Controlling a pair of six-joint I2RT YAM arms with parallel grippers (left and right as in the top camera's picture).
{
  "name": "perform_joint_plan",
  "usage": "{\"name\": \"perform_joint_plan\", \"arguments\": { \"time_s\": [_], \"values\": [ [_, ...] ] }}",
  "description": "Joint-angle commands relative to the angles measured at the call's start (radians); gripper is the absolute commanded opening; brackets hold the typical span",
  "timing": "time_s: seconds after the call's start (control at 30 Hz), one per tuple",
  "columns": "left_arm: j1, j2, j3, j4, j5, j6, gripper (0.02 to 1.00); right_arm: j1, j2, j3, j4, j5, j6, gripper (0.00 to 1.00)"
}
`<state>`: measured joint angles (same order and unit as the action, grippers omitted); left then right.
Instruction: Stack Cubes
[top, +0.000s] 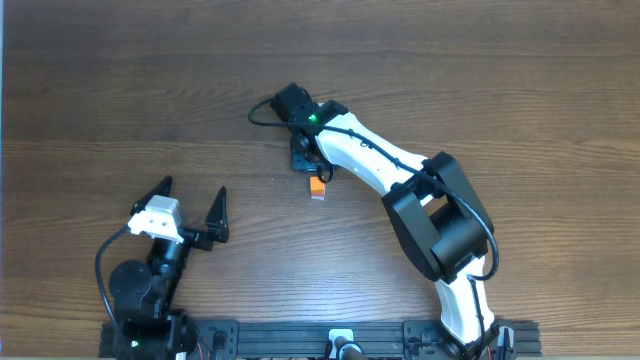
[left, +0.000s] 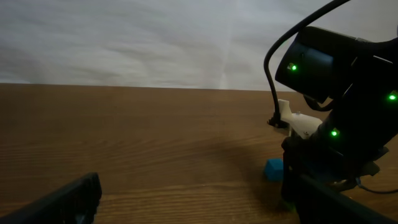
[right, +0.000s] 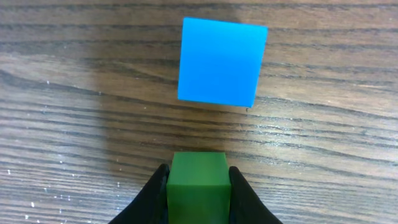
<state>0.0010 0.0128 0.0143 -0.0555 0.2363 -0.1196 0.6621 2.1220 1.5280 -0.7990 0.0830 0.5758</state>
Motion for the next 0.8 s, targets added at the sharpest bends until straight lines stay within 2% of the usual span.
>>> {"name": "perform_joint_plan", "arguments": {
  "time_s": [0.03, 0.27, 0.47, 0.63, 0.8],
  "values": [
    [-0.005, -0.007, -0.009, 0.003, 0.01, 0.015, 1.0, 0.002, 0.016, 0.027, -0.014, 0.016, 0.003, 0.15],
    [-0.005, -0.007, -0.009, 0.003, 0.01, 0.015, 1.0, 0.0, 0.016, 0.109, -0.113, 0.024, 0.003, 0.075],
    [-0.005, -0.007, -0.009, 0.004, 0.01, 0.015, 1.0, 0.0, 0.016, 0.211, -0.21, 0.043, 0.002, 0.06],
    [-0.005, -0.007, -0.009, 0.003, 0.01, 0.015, 1.0, -0.001, 0.016, 0.309, -0.322, 0.042, 0.003, 0.009],
    [-0.005, -0.007, -0.009, 0.003, 0.01, 0.015, 1.0, 0.005, 0.014, 0.405, -0.46, 0.042, 0.015, 0.012]
  ]
}}
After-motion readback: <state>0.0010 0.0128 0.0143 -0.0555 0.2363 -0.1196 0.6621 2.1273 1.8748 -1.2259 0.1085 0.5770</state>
